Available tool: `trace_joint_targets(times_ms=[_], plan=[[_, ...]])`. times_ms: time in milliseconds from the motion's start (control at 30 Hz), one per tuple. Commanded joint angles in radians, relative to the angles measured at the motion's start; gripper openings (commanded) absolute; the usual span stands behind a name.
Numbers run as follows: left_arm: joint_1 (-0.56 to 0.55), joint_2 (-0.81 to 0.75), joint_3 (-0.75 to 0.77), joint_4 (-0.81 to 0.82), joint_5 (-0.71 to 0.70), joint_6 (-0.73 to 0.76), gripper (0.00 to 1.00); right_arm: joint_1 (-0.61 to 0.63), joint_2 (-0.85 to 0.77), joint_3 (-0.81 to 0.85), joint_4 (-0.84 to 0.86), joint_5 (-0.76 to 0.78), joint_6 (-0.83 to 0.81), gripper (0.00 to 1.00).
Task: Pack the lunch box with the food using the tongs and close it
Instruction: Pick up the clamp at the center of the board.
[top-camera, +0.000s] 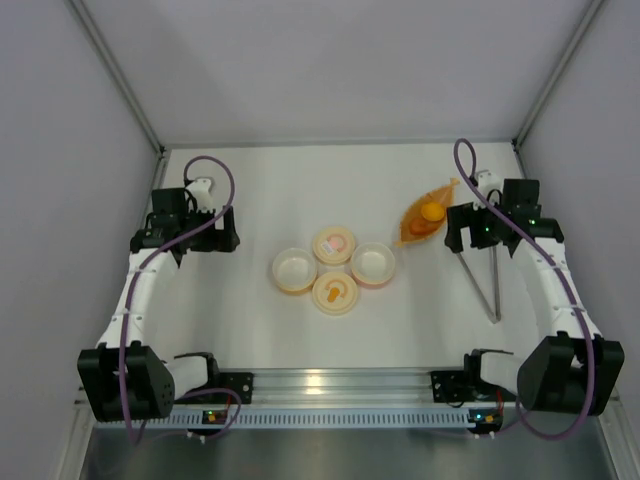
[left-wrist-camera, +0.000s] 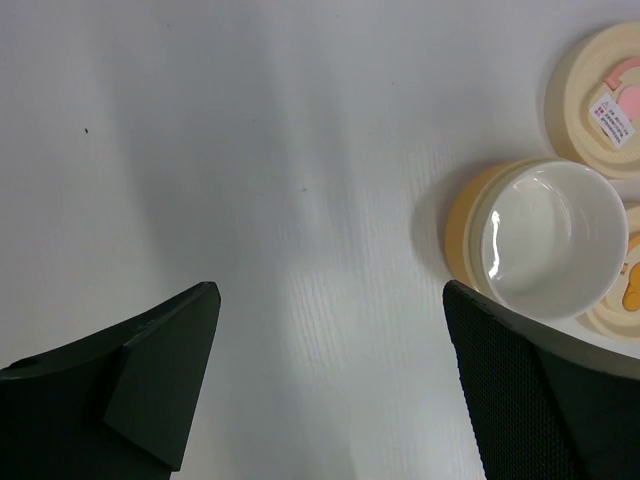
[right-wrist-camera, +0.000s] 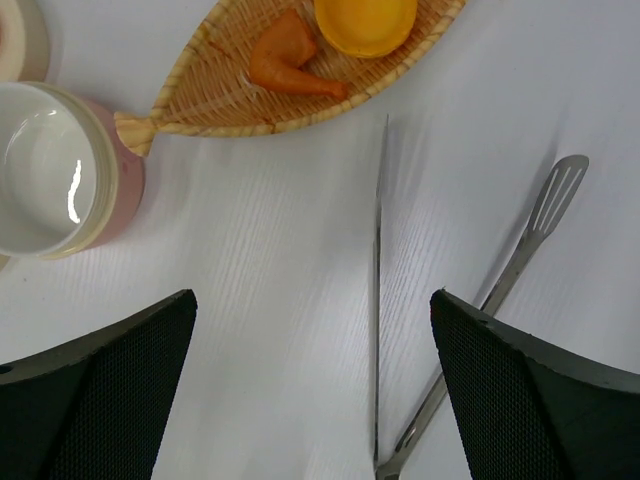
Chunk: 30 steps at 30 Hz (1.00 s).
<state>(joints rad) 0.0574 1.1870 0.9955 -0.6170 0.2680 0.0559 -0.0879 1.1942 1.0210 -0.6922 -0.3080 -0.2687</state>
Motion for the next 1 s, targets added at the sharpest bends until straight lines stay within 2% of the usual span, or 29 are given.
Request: trace_joint_targets(times_ms=[0,200,533,733,967], plan=[[0.001,-0.024,0.031,0.003,-0.003,0.031,0.98,-0.009,0.016,0.048,-0.068,0.024,0.016,0.99],[0.002,-0.020,0.035,-0.012,-0.013,0.085,0.98,-0.039,0.031,0.090,-0.185,0.085,-0.010,0.99],[0.001,-0.003,0.040,-0.020,0.020,0.133,0.98,-0.101,0.082,0.030,-0.336,0.268,-0.127,0.99],[-0.001,0.023,0.045,-0.020,0.033,0.134,0.98,-0.118,0.183,-0.015,-0.328,0.302,-0.144,0.99],[0.001,0.048,0.045,-0.009,0.027,0.139,0.98,-0.127,0.277,-0.039,-0.242,0.362,-0.136,0.99]])
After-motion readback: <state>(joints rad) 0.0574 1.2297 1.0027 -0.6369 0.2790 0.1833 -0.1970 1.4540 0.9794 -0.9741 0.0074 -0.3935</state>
